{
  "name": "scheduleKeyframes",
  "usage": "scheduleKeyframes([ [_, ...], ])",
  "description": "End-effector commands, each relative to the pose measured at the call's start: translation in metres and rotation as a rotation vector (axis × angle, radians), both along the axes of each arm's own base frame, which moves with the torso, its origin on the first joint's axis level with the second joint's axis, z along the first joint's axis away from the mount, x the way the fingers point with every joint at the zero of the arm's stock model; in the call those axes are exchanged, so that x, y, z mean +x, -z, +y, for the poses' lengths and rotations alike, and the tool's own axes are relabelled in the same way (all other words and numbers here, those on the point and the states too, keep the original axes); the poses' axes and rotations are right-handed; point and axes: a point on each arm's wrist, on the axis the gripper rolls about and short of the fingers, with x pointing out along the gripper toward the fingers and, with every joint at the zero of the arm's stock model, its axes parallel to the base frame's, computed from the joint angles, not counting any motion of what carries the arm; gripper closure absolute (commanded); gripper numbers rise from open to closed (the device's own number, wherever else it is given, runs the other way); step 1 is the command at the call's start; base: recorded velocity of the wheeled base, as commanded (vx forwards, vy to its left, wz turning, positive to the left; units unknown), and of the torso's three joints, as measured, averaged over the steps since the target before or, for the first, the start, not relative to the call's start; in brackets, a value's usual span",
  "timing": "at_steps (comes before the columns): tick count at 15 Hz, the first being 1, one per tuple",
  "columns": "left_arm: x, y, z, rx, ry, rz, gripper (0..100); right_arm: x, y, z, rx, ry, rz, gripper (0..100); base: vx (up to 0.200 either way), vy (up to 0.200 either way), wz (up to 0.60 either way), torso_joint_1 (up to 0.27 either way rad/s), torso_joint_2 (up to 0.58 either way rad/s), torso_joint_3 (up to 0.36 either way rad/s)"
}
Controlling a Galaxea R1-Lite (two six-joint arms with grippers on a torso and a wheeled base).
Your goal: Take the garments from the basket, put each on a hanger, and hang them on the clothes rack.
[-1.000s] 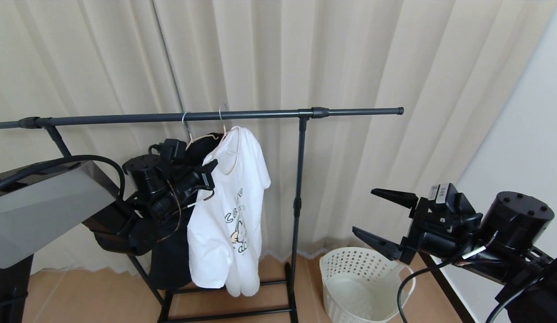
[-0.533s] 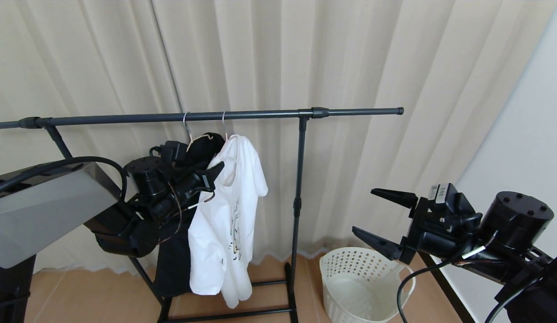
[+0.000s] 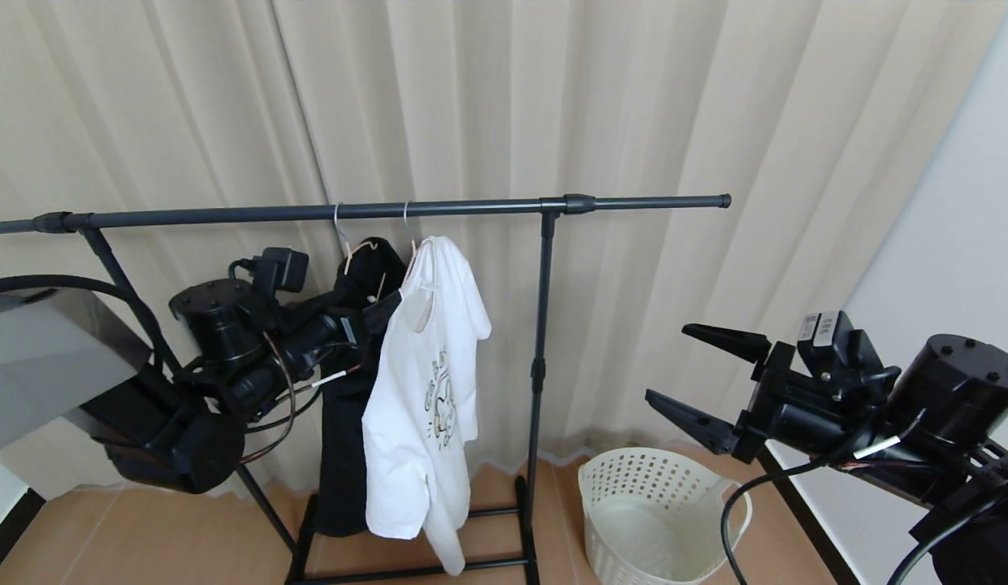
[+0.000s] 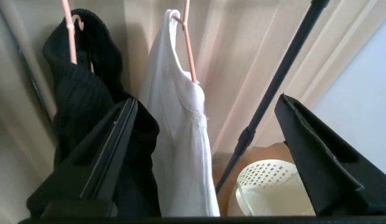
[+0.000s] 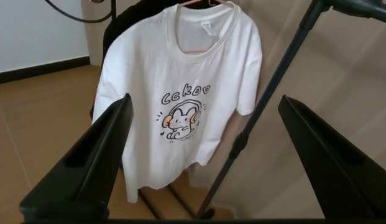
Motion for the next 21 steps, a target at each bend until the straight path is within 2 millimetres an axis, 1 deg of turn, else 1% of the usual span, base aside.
scheduleKeyframes([
  [1, -0.042, -0.033, 0.008, -0.006, -0.004, -0.047, 0, -0.014, -0.031, -0.007, 0.077, 0.073, -0.047, 0, 0.000, 0.000, 0.00, 0.000, 0.00, 0.000],
  [2, -0.059, -0.039, 0.012, -0.006, -0.007, -0.050, 0, -0.023, -0.041, -0.011, 0.090, 0.143, -0.050, 0, 0.000, 0.000, 0.00, 0.000, 0.00, 0.000],
  [3, -0.087, -0.045, 0.018, -0.006, -0.012, -0.047, 0, -0.040, -0.053, -0.017, 0.089, 0.226, -0.024, 0, 0.000, 0.000, 0.00, 0.000, 0.00, 0.000],
  [4, -0.121, -0.046, 0.027, 0.000, -0.027, -0.033, 0, -0.060, -0.060, -0.029, 0.056, 0.313, 0.074, 0, 0.000, 0.000, 0.00, 0.000, 0.00, 0.000],
  [5, -0.147, -0.040, 0.032, 0.021, -0.035, -0.012, 0, -0.078, -0.062, -0.038, 0.030, 0.373, 0.156, 0, 0.000, 0.000, 0.00, 0.000, 0.00, 0.000],
  [6, -0.166, -0.032, 0.035, 0.054, -0.038, 0.015, 0, -0.093, -0.060, -0.042, 0.015, 0.396, 0.227, 0, 0.000, 0.000, 0.00, 0.000, 0.00, 0.000],
  [7, -0.190, -0.017, 0.039, 0.109, -0.041, 0.057, 0, -0.112, -0.055, -0.046, -0.003, 0.429, 0.305, 0, 0.000, 0.000, 0.00, 0.000, 0.00, 0.000],
  [8, -0.203, -0.012, 0.041, 0.130, -0.057, 0.068, 0, -0.124, -0.049, -0.049, -0.014, 0.458, 0.339, 0, 0.000, 0.000, 0.00, 0.000, 0.00, 0.000],
  [9, -0.214, -0.020, 0.043, 0.110, -0.099, 0.036, 0, -0.141, -0.040, -0.053, -0.019, 0.494, 0.347, 0, 0.000, 0.000, 0.00, 0.000, 0.00, 0.000],
  [10, -0.229, -0.026, 0.046, 0.076, -0.151, 0.033, 0, -0.155, -0.031, -0.056, -0.022, 0.513, 0.350, 0, 0.000, 0.000, 0.00, 0.000, 0.00, 0.000],
  [12, -0.263, -0.027, 0.051, 0.088, -0.170, 0.050, 0, -0.178, -0.016, -0.061, -0.021, 0.544, 0.335, 0, 0.000, 0.000, 0.00, 0.000, 0.00, 0.000],
  [13, -0.280, -0.024, 0.053, 0.090, -0.166, 0.064, 0, -0.187, -0.007, -0.063, -0.021, 0.558, 0.332, 0, 0.000, 0.000, 0.00, 0.000, 0.00, 0.000],
  [14, -0.303, -0.015, 0.056, 0.101, -0.158, 0.102, 0, -0.199, 0.004, -0.066, -0.023, 0.581, 0.323, 0, 0.000, 0.000, 0.00, 0.000, 0.00, 0.000],
  [16, -0.341, 0.008, 0.060, 0.135, -0.097, 0.131, 0, -0.226, 0.014, -0.072, -0.030, 0.617, 0.324, 0, 0.000, 0.000, 0.00, 0.000, 0.00, 0.000],
  [17, -0.359, 0.024, 0.062, 0.162, -0.063, 0.155, 0, -0.240, 0.021, -0.075, -0.026, 0.613, 0.306, 0, 0.000, 0.000, 0.00, 0.000, 0.00, 0.000],
  [18, -0.366, 0.034, 0.064, 0.166, -0.037, 0.178, 0, -0.248, 0.028, -0.076, -0.043, 0.608, 0.299, 0, 0.000, 0.000, 0.00, 0.000, 0.00, 0.000],
  [19, -0.371, 0.031, 0.065, 0.144, -0.020, 0.153, 0, -0.262, 0.033, -0.079, -0.054, 0.614, 0.262, 0, 0.000, 0.000, 0.00, 0.000, 0.00, 0.000],
  [21, -0.373, 0.032, 0.066, 0.159, -0.069, 0.124, 0, -0.269, 0.033, -0.079, -0.032, 0.668, 0.187, 0, 0.000, 0.000, 0.00, 0.000, 0.00, 0.000],
])
